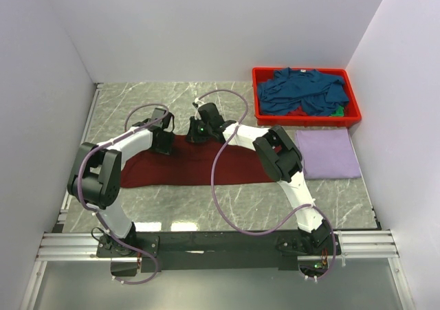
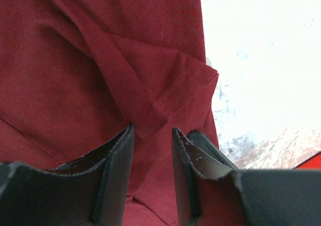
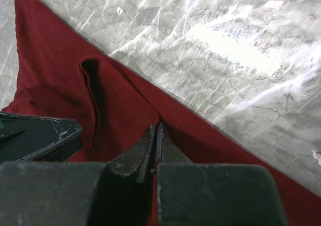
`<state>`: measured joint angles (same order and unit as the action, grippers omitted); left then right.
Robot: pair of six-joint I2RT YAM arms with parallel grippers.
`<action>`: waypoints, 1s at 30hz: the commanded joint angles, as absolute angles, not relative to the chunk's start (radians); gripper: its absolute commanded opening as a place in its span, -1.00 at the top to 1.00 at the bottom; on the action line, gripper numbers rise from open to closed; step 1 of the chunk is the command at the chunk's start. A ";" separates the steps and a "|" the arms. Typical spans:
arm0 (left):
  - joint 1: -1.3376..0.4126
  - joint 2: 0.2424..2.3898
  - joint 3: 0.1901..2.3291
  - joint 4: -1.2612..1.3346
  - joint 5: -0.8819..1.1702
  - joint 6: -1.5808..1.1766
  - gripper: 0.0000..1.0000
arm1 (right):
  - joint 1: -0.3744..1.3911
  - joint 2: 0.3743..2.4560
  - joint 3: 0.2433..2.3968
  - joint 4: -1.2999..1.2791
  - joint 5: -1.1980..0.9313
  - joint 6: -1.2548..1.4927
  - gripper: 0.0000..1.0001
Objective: Fold and stack the t-shirts
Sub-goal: Fold the tshirt
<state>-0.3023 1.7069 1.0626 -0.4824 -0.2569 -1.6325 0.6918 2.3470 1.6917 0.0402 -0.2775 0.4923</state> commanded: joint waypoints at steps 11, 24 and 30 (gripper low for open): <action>-0.321 1.652 0.994 -0.442 -0.291 -1.690 0.03 | 0.683 2.342 1.672 0.086 -0.293 0.480 1.00; -0.321 1.652 0.983 -0.387 -0.333 -1.697 0.19 | 0.684 2.339 1.663 0.094 -0.299 0.477 1.00; -0.321 1.649 0.994 -0.390 -0.337 -1.684 0.45 | 0.683 2.336 1.661 0.087 -0.293 0.472 1.00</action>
